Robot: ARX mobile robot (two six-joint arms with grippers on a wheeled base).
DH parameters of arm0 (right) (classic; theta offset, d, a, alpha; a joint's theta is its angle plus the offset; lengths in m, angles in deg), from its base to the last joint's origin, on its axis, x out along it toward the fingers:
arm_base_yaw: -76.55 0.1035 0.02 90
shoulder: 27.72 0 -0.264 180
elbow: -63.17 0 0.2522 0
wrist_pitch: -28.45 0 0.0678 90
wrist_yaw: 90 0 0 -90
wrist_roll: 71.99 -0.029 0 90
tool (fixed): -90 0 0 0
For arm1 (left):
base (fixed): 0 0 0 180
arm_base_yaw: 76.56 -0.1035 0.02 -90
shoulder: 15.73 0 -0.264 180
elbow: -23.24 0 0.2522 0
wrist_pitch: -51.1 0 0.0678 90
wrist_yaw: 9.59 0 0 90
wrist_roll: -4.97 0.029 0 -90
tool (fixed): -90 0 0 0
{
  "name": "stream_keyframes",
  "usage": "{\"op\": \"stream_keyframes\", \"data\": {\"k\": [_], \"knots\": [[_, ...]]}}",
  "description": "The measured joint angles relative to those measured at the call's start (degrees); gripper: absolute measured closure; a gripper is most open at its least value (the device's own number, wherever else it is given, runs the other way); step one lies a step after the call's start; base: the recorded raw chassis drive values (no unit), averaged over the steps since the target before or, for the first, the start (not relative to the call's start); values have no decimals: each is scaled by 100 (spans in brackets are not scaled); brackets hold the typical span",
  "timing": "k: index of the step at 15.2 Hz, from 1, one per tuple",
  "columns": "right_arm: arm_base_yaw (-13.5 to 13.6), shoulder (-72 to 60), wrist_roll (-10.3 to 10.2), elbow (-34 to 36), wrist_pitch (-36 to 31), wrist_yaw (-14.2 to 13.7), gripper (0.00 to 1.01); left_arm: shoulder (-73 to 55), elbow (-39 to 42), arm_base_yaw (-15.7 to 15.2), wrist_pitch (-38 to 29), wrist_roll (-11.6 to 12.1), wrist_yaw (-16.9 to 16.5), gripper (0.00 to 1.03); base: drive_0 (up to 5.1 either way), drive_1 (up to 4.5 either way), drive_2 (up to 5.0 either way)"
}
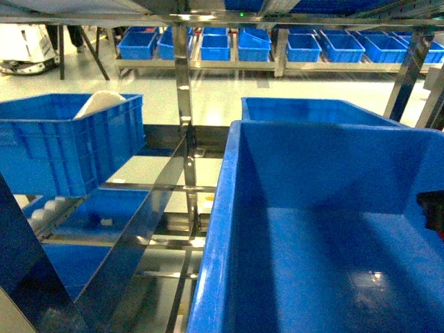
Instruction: Place magnetic block on left shelf second layer
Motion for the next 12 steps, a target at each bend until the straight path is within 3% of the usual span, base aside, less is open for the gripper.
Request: {"op": "stream_keyframes", "data": {"k": [4,7,10,12], "knots": [[374,-2061,-133,-1062,-402,-315,68,0,0,0,0,0,0,5,0,0,0],[693,-2640,-179,-1309,-710,-634,68,0,0,0,0,0,0,5,0,0,0],[817,-2092,-79,-859,-1169,-901,33,0,0,0,0,0,0,5,0,0,0],[754,-1436,157,-205,-1335,-1073,10,0,0,0,0,0,0,5,0,0,0]]}}
